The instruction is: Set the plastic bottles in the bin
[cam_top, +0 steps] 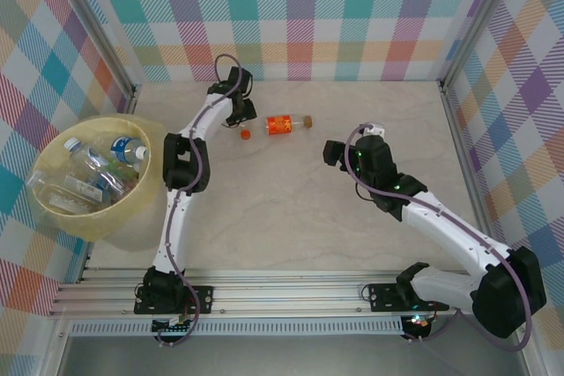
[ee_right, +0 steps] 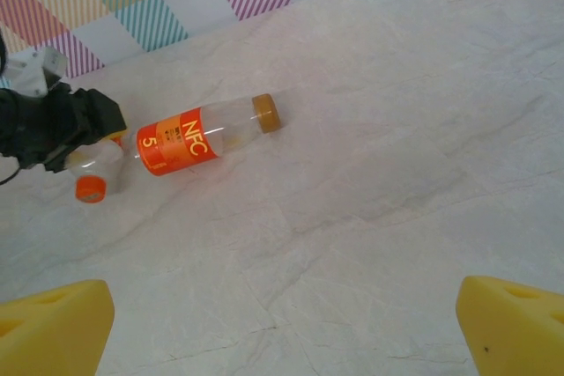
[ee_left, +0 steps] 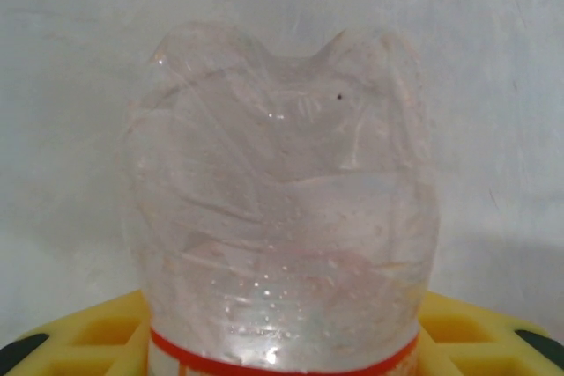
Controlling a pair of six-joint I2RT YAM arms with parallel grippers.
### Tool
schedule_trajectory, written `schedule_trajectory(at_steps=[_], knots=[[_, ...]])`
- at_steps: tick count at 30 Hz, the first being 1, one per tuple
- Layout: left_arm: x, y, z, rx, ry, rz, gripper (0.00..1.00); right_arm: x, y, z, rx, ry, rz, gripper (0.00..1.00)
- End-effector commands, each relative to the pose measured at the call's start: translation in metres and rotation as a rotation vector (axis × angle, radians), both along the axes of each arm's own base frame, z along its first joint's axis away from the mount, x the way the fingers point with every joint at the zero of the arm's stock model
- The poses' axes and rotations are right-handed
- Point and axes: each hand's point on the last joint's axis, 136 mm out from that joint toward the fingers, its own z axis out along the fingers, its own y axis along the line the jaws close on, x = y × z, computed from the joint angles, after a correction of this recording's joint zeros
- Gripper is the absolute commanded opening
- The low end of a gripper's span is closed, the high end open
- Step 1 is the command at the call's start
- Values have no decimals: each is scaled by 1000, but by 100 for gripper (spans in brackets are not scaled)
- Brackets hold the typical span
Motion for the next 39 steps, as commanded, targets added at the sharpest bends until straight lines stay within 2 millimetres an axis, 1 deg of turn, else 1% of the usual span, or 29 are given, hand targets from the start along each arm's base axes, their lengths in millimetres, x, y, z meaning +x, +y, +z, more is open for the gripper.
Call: schedule_trajectory(at_steps=[1,4,6,8,9,11,16,19,22,24,27,29,33,35,37,39], knots=[[-7,3,84,7,-170,-11,47,8,13,13,27,-26,45,100],[-24,13,102,24,-200,7,44,10,19,16,50,-17,63,100],[-35,16,115,18,-218,7,43,10,21,18,68,-21,63,100],[-49,16,135,1,-253,3,42,10,22,19,81,-26,62,100],[-55,16,142,-3,-265,1,42,10,21,19,84,-30,61,100],[-70,14,164,-18,-305,-5,41,10,21,19,85,-31,57,100],[-108,9,209,-48,-379,-31,41,10,23,18,99,-27,60,100],[-131,10,235,-63,-427,-51,41,9,22,20,108,-27,60,100],[-153,17,257,-54,-453,-75,41,7,20,20,109,-33,55,100],[-168,26,271,-21,-467,-88,41,5,18,20,106,-41,49,100],[-194,45,298,50,-506,-98,40,5,15,21,98,-54,45,100],[-214,63,314,94,-528,-74,40,5,14,21,95,-59,44,100],[-257,109,345,201,-591,49,42,7,16,16,96,-59,44,100],[-279,139,353,282,-606,163,44,9,18,15,98,-58,48,100],[-301,173,356,357,-601,297,44,10,21,14,101,-57,56,100],[-319,197,355,392,-590,391,44,11,23,13,96,-55,65,100]])
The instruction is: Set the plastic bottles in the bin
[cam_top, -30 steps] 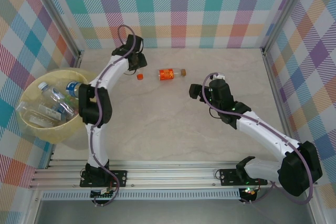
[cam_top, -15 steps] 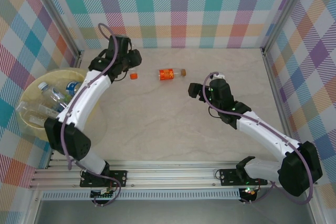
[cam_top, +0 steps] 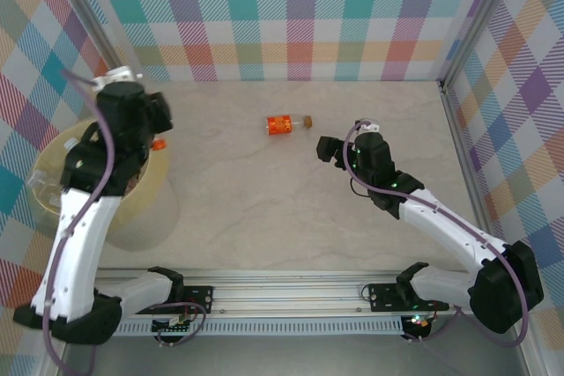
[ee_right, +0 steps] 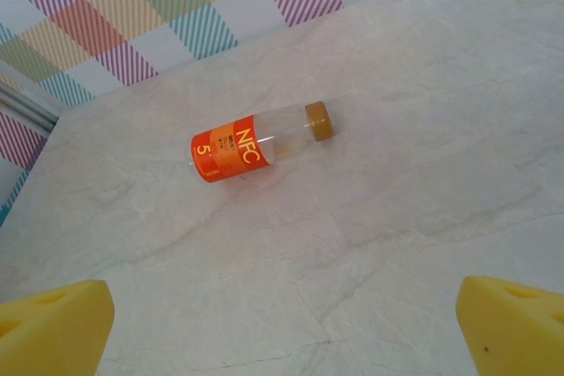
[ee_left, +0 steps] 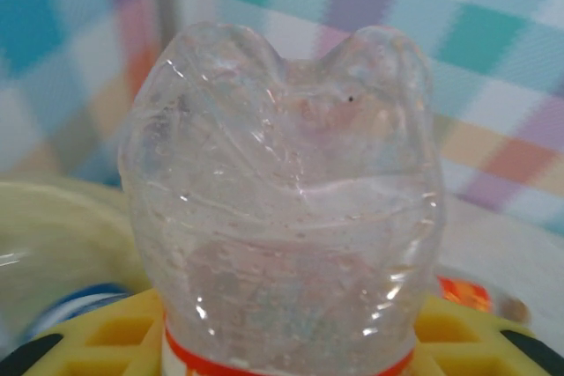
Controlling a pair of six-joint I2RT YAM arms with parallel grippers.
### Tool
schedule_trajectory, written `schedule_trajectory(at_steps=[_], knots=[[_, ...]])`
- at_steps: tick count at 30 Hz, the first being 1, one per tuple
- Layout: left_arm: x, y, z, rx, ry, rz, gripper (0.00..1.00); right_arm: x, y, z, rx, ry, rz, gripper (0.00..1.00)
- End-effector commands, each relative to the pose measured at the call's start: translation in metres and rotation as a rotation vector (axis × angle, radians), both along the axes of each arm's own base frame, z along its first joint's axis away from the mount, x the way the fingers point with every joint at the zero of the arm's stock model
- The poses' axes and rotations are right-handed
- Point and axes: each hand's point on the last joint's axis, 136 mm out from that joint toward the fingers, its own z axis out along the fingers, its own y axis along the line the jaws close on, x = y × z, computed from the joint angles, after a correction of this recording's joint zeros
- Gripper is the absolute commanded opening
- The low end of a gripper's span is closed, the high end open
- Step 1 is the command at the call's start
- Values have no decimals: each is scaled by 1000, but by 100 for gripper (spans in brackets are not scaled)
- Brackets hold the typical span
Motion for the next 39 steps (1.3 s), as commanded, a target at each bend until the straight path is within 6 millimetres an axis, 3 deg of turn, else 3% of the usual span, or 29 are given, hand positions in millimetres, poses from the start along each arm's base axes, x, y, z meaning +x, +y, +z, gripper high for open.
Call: schedule_trajectory(at_steps=[1,6,15,21,23,26,29,35,39], knots=[[-37,57,-14,81,58,269,44,5,4,0,2,-20,11,100],[-68,98,-19,90,60,455,45,7,6,-3,-15,-24,21,100],[-51,114,-64,-57,153,517,45,8,6,-3,-25,-20,28,100],[-37,112,-87,-170,169,513,45,5,4,-5,-24,-13,21,100],[-35,111,-94,-190,198,523,53,5,3,-5,-24,-14,19,100],[-34,109,-94,-212,215,519,81,4,1,-3,-26,-16,12,100],[-35,106,-86,-226,199,502,98,3,0,-4,-26,-14,8,100],[-30,96,-79,-259,185,439,100,4,-1,-8,-20,-2,-6,100],[-23,94,-91,-276,217,429,100,5,0,-8,-20,0,-4,100]])
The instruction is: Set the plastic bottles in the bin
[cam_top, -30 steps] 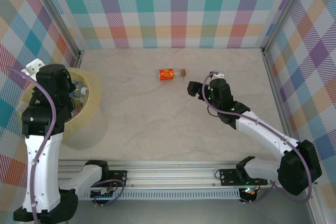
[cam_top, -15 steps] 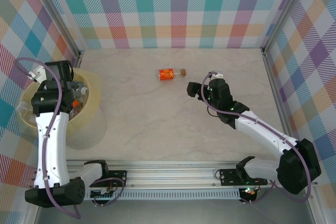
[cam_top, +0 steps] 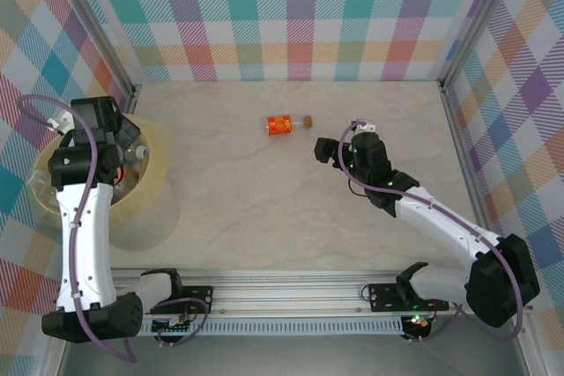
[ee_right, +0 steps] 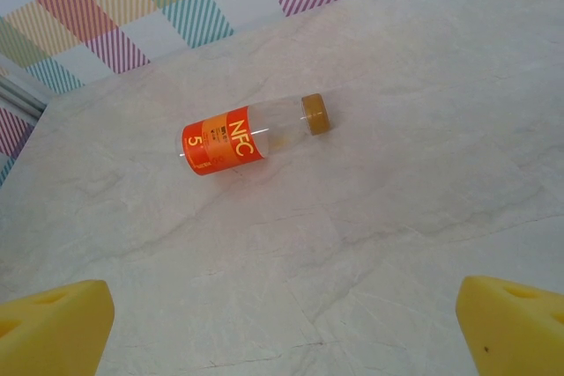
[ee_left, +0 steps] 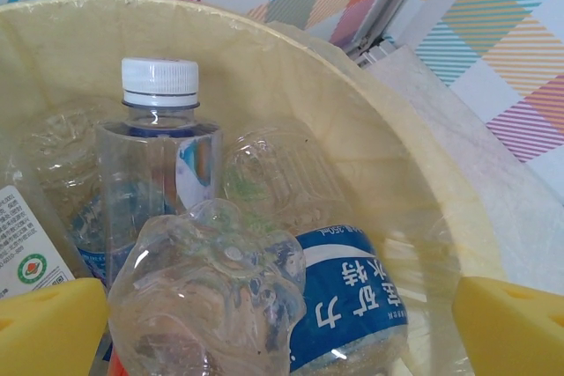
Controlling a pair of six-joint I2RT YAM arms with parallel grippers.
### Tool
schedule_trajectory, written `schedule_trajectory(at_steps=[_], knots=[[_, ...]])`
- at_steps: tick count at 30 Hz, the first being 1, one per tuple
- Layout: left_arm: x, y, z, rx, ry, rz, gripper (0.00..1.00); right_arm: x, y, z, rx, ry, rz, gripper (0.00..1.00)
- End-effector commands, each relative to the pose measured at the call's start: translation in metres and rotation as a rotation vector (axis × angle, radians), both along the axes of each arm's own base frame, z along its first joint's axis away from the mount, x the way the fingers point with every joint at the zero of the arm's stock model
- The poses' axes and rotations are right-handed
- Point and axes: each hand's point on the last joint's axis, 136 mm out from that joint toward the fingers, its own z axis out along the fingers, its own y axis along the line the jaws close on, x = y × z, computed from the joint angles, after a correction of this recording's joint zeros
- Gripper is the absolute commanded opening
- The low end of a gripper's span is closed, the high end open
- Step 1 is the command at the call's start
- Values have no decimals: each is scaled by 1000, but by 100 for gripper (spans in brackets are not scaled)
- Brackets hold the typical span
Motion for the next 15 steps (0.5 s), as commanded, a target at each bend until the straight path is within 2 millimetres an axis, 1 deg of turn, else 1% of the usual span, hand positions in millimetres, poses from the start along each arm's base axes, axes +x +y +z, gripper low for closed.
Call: schedule_trajectory(at_steps=[1,3,5,7,9,11,12,15], knots=[[7,-4,-9,-48,13,-26,100,1,-3,3,9,-10,-18,100],[15,-9,-19,-76,26,-52,100,1,-3,2,6,-9,-16,100],[25,-19,-31,-126,31,-104,100,1,-3,2,5,-8,-17,100],[32,-28,-39,-174,34,-138,100,1,-3,0,2,-4,-18,100],[31,-31,-45,-201,44,-134,100,1,-3,-1,3,1,-20,100],[22,-25,-40,-179,48,-97,100,0,-3,-2,5,5,-20,100],[17,-21,-32,-157,36,-77,100,0,-3,-2,5,7,-19,100],[4,-16,4,-96,-44,-73,100,0,-4,-1,2,3,-19,100]])
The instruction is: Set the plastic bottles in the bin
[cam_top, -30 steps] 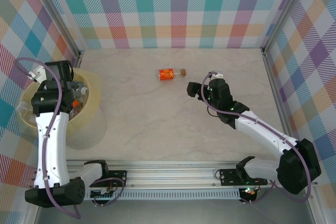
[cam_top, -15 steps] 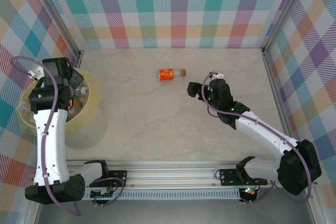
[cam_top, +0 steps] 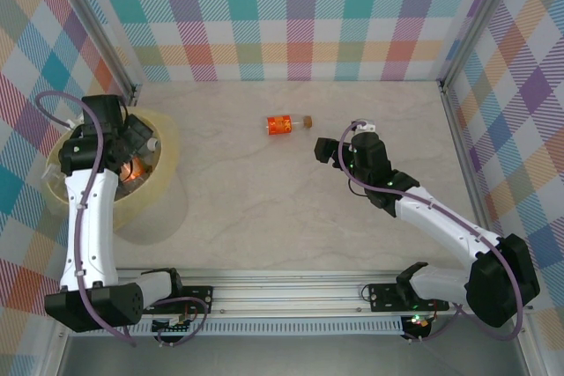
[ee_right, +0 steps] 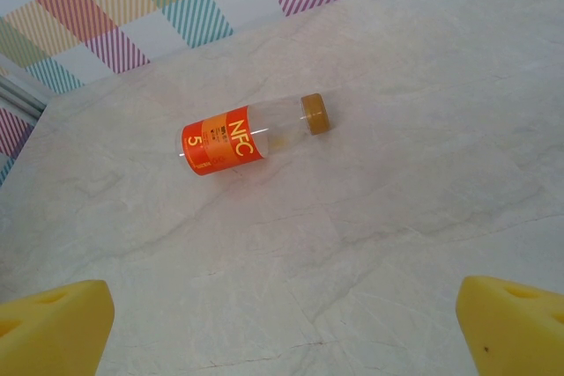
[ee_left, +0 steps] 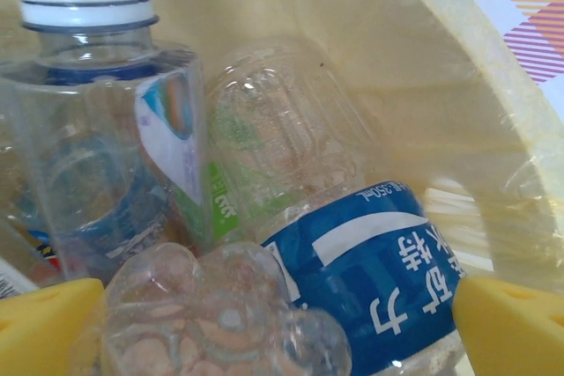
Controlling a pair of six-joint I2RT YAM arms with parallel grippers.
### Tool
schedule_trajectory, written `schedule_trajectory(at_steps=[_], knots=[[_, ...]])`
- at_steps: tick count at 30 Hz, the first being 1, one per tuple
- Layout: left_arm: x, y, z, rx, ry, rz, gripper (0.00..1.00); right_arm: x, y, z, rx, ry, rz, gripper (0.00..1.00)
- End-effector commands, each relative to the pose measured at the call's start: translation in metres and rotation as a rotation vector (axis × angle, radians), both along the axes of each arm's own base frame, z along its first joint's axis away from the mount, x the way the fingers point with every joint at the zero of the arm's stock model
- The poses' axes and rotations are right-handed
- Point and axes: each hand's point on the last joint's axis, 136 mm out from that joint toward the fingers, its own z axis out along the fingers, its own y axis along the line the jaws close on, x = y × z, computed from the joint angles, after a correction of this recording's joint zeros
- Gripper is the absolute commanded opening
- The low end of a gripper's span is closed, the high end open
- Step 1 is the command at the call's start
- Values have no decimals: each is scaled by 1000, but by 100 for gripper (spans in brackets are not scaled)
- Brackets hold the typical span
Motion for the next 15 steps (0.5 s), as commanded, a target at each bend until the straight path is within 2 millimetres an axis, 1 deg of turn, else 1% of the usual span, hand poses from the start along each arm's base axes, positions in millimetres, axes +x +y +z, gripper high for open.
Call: schedule_trajectory(at_steps=[1,2,4,6,8,12,15], knots=[[-18,-1,57,43,-146,-12,100,1,-4,0,1,-1,-18,100],[-17,-6,70,41,-180,-45,100,1,-3,1,2,-2,-16,100],[-14,-18,88,20,-230,-110,100,2,-2,0,2,-1,-17,100],[-10,-25,91,-7,-241,-149,100,2,-2,-1,11,5,-20,100],[-7,-24,82,-14,-224,-138,100,1,-2,-4,15,12,-24,100],[3,-12,57,11,-169,-90,100,-1,-5,-7,7,16,-27,100],[17,-14,35,-5,-114,-120,100,-2,-8,-7,-3,10,-32,100]])
